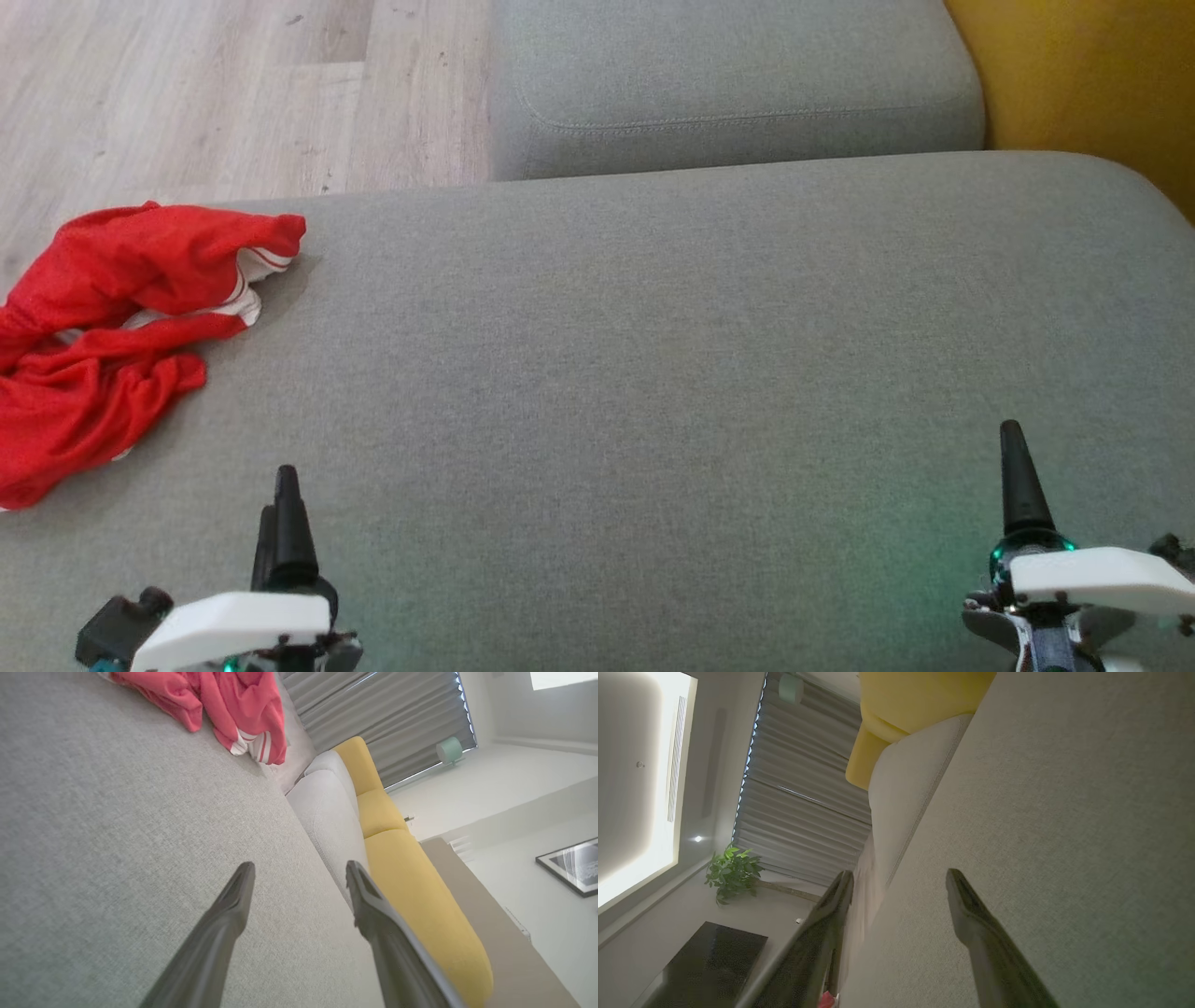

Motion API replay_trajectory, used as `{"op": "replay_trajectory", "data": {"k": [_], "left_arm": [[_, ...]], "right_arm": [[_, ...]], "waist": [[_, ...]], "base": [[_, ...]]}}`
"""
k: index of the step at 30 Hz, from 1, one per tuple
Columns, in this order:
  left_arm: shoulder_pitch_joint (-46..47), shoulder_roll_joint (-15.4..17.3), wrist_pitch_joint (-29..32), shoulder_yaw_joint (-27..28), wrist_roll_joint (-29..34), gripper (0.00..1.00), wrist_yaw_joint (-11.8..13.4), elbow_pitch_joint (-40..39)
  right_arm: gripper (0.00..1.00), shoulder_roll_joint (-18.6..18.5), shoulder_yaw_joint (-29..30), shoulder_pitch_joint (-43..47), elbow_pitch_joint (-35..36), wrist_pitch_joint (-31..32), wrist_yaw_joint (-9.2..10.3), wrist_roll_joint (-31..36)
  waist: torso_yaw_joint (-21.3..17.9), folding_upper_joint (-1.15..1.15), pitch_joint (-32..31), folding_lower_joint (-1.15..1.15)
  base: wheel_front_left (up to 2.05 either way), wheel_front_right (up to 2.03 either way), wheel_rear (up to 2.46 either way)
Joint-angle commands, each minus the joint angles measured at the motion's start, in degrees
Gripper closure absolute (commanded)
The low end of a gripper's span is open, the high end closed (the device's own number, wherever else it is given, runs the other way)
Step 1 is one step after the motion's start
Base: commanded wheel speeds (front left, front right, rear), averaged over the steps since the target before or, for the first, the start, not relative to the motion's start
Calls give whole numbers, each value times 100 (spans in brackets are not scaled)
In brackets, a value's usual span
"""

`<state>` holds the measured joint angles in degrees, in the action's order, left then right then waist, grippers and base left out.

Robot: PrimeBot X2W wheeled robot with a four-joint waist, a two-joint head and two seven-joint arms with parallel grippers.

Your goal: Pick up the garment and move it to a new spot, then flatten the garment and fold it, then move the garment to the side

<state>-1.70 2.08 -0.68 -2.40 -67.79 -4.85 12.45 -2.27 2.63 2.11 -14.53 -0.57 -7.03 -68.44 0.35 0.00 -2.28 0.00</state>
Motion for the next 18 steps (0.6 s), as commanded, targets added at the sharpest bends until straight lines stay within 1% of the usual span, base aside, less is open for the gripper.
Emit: {"op": "replay_trajectory", "data": {"k": [1, 10, 18], "left_arm": [[97, 45, -76, -14, 267, 0, 8, -256], [31, 72, -227, -223, 1353, 0, -17, -321], [-42, 149, -362, -365, 2090, 0, 59, -335]], "right_arm": [[0, -28, -86, -58, 264, -79, -17, 225], [0, -32, -275, -12, 340, -232, -20, 1104], [0, -35, -431, 27, 325, -367, -23, 1744]], "waist": [[2, 0, -7, 0], [13, 0, -51, 0], [25, 0, -93, 0]], "base": [[0, 0, 0], [0, 0, 0], [0, 0, 0]]}}
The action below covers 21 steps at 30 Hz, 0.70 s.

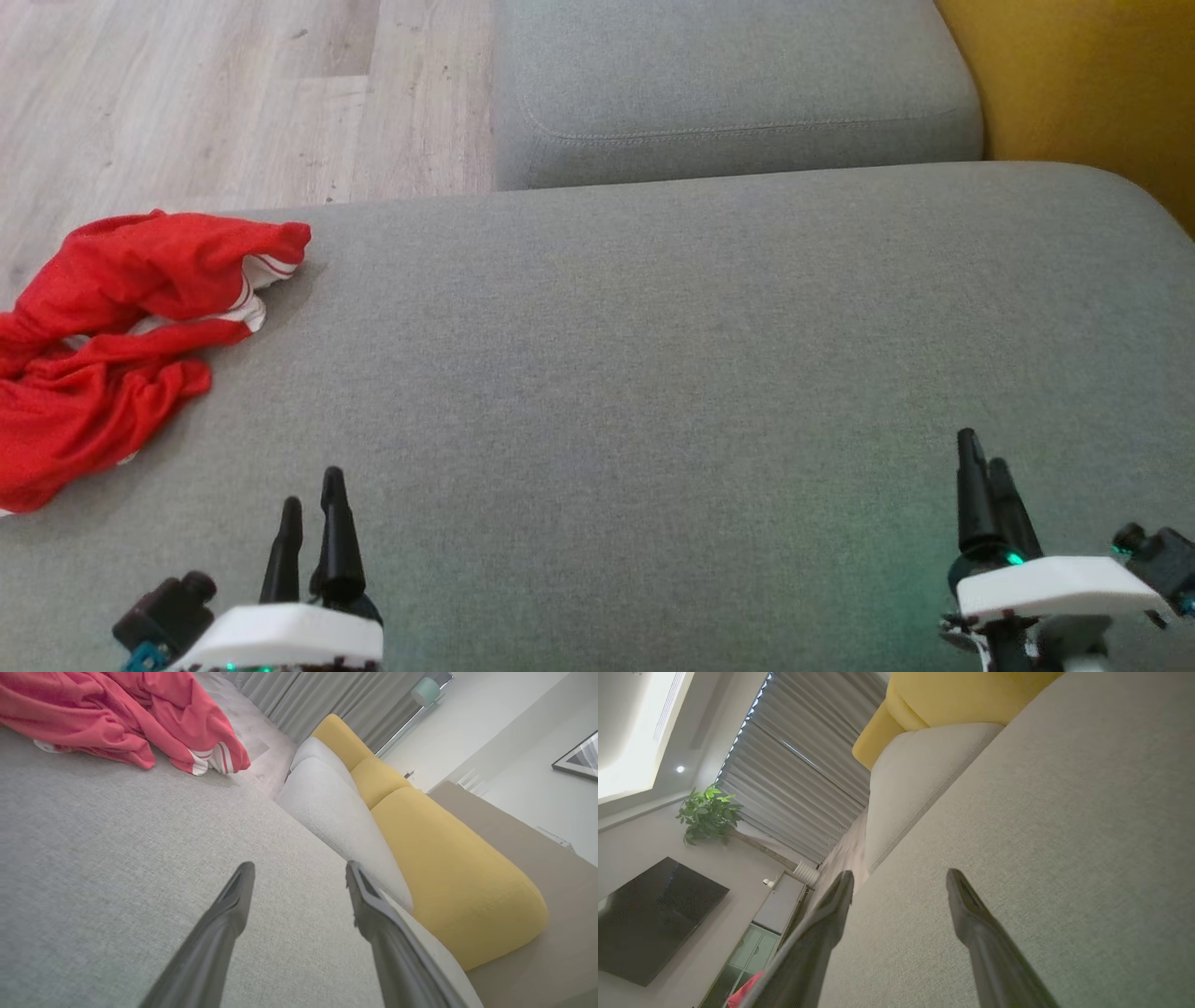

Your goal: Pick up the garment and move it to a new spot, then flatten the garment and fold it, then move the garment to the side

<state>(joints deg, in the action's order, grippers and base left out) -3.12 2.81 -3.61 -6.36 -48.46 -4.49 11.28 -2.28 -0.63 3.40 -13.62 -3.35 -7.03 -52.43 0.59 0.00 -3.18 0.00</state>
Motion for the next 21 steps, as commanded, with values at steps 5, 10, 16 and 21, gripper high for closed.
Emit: {"op": "replay_trajectory", "data": {"k": [5, 10, 16, 21], "left_arm": [[47, 124, -152, -27, 524, 0, 81, -182], [8, 154, -236, -82, 865, 0, 125, -172], [-15, 173, -337, -174, 1296, 0, 174, -202], [-48, 184, -421, -254, 1627, 0, 189, -186]], "right_arm": [[0, -36, -198, -80, 231, -174, -25, 569], [0, -38, -278, -57, 229, -258, -27, 952], [0, -40, -359, -29, 243, -359, -29, 1391], [0, -42, -437, -11, 258, -444, -31, 1743]], "waist": [[5, 0, -32, 0], [9, 0, -68, 0], [27, 0, -109, 0], [37, 0, -143, 0]], "base": [[0, 0, 0], [0, 0, 0], [0, 0, 0], [0, 0, 0]]}}
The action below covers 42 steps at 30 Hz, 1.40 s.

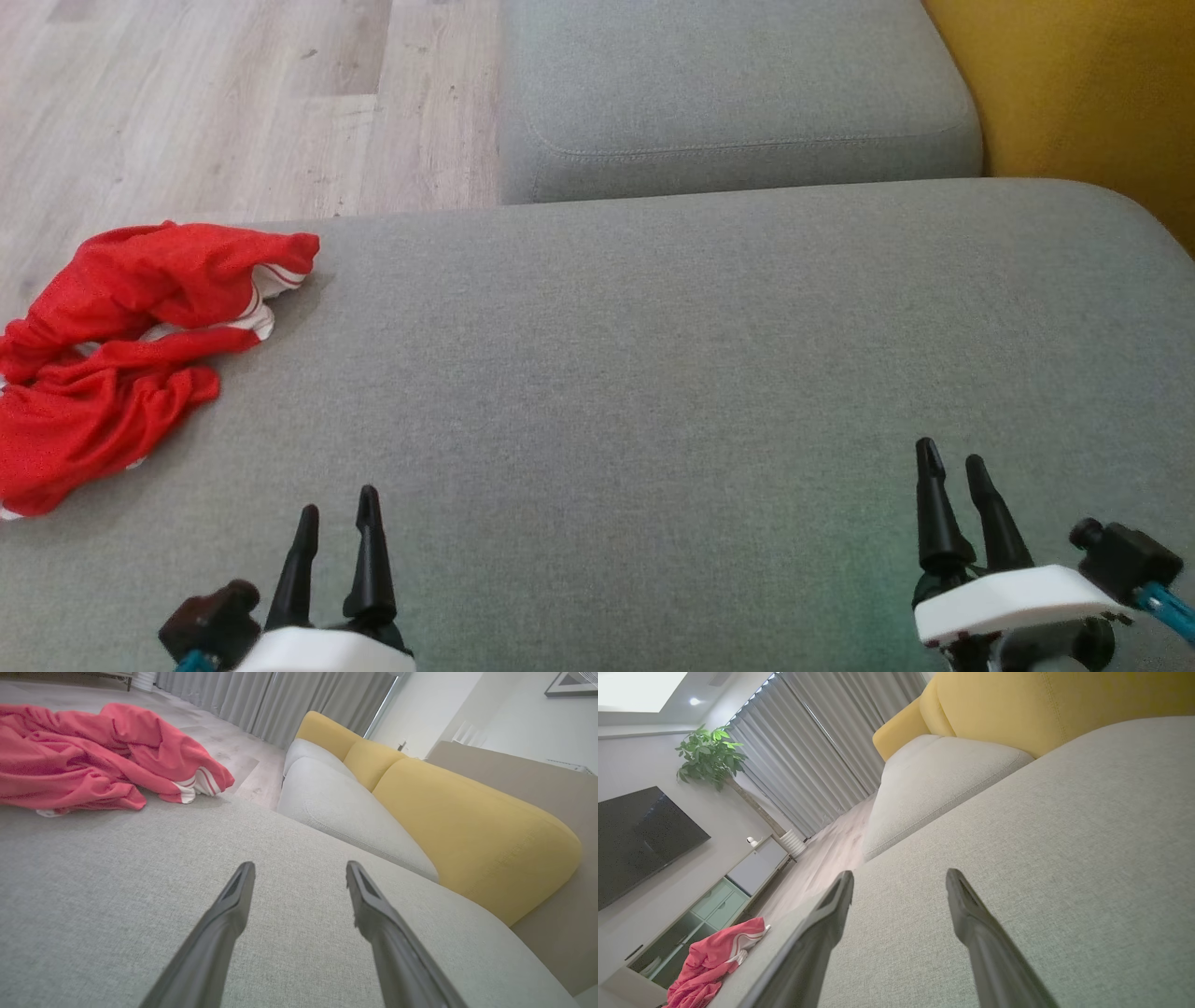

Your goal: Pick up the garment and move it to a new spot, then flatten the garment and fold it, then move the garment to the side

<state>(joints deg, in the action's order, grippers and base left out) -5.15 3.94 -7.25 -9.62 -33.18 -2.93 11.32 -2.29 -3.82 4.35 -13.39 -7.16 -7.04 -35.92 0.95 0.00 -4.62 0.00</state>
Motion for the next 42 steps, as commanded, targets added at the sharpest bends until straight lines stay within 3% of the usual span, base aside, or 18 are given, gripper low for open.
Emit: {"op": "replay_trajectory", "data": {"k": [1, 42], "left_arm": [[146, 71, -74, 59, 159, 0, 35, -174], [-62, 54, -746, -72, 2293, 0, 326, 493]], "right_arm": [[0, -42, -133, -104, 235, -79, -30, 160], [0, -58, -526, -86, -245, -755, -45, 2942]], "waist": [[2, 0, -4, 0], [56, 0, -330, 0]], "base": [[0, 0, 0], [0, 0, 0]]}}
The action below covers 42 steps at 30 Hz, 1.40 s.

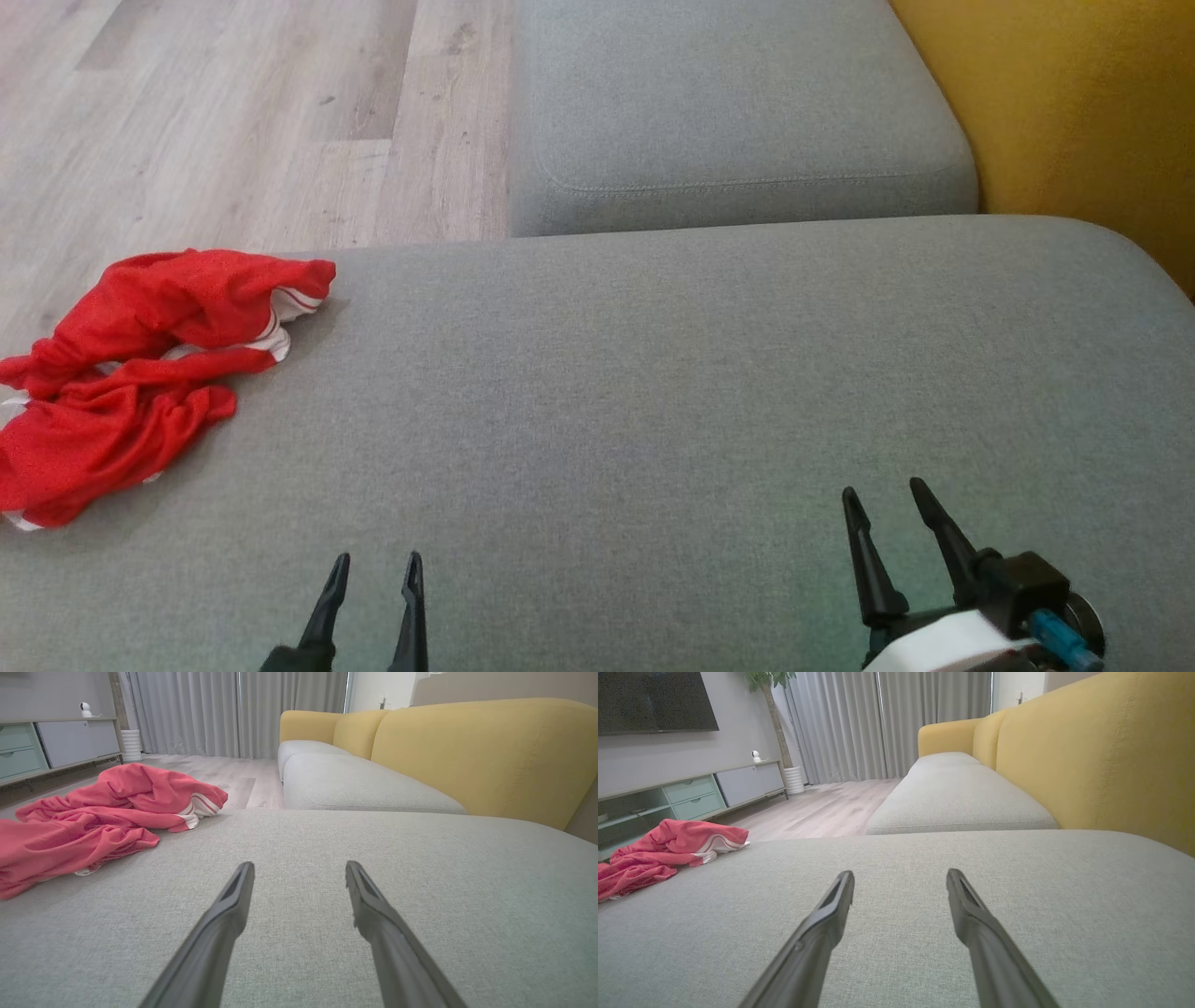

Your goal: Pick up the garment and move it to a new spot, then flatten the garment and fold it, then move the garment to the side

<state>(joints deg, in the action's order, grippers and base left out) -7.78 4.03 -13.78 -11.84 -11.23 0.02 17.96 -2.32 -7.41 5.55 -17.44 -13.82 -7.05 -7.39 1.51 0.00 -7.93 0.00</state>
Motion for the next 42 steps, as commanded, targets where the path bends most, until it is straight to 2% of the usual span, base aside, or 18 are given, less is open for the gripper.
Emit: {"op": "replay_trajectory", "data": {"k": [1, 28, 34, 42], "left_arm": [[194, 47, -110, 153, 147, 0, 42, -157], [240, 70, -122, 217, -5, 0, 124, -38], [316, 110, -121, 180, 11, 0, 125, -37], [395, 275, -70, 198, 20, 0, 140, -183]], "right_arm": [[0, -55, -171, -205, 150, -106, -44, 158], [0, -55, -18, -253, 53, -118, -44, 144], [0, -55, 17, -202, 147, -118, -44, 82], [0, -55, -55, -203, 206, -118, -44, -104]], "waist": [[-1, 0, -5, 0], [63, 0, 31, 0], [505, 0, 1, 0], [1477, 0, -14, 0]], "base": [[0, 0, 0], [0, 0, 0], [0, 0, 0], [0, 0, 0]]}}
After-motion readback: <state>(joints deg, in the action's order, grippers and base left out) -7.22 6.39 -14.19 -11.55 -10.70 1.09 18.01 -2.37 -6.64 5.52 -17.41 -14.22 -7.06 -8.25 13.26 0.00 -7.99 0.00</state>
